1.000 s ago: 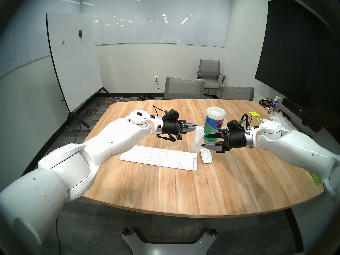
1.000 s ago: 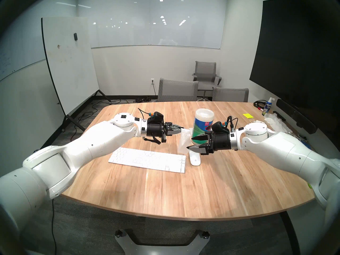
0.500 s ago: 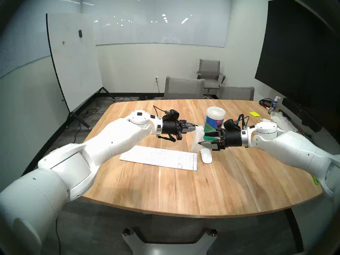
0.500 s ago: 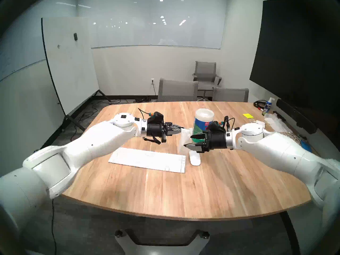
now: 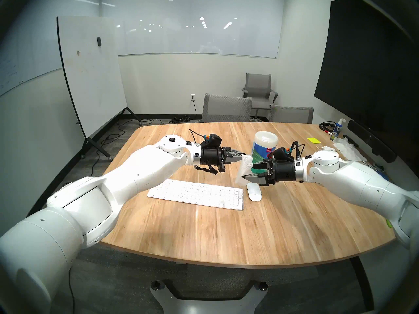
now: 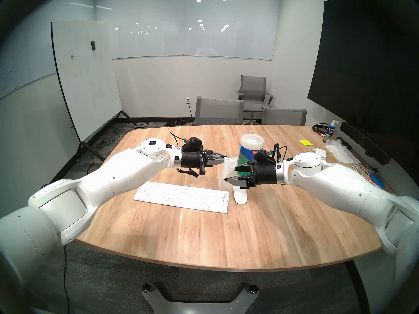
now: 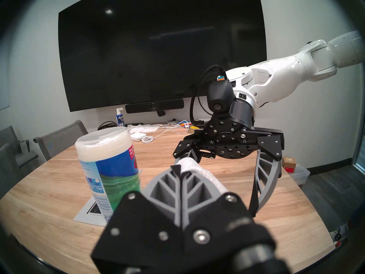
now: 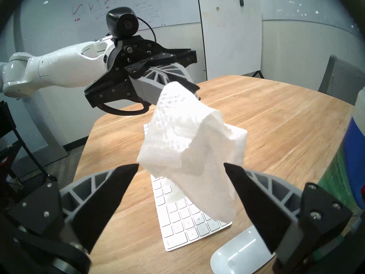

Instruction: Wipe the keyboards and mice with a disinfecting wipe, then set the wipe down

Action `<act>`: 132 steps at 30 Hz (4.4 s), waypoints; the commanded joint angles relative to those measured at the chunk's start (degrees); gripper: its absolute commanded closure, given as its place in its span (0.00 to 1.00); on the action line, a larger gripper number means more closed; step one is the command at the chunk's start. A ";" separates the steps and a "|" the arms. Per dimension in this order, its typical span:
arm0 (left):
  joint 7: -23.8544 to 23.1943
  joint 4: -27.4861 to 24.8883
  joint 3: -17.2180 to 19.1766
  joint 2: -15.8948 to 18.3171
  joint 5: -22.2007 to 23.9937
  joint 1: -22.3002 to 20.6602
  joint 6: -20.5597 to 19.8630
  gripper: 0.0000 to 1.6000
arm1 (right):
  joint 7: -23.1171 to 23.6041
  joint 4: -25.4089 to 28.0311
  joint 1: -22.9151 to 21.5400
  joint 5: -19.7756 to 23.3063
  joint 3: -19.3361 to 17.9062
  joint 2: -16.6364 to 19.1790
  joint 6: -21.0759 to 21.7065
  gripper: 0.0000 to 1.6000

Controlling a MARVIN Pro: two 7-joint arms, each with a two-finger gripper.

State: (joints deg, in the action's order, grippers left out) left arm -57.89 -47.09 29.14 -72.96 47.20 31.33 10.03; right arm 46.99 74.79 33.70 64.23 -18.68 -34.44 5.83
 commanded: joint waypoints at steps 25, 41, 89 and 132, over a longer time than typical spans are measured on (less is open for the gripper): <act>-2.35 -2.17 3.09 -0.80 4.90 0.92 -2.31 0.00 | 1.07 -0.72 0.08 1.12 -0.93 0.17 -1.30 1.00; -4.36 -16.78 1.84 10.84 5.74 6.46 -13.20 0.00 | 3.17 -2.21 -0.62 1.35 -1.53 0.90 -1.22 1.00; 15.13 -44.01 5.37 36.77 5.60 19.13 -20.39 0.00 | 9.58 -3.41 -0.89 -1.55 -1.61 2.45 -1.39 1.00; 13.08 -44.21 5.35 37.83 6.03 19.48 -18.96 0.00 | 7.51 -2.22 -6.14 -15.29 -0.04 0.15 7.39 1.00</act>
State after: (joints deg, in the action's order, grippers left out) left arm -45.06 -90.54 33.73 -34.92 52.90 51.51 -9.17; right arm 54.84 70.58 30.30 51.31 -18.86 -33.66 11.07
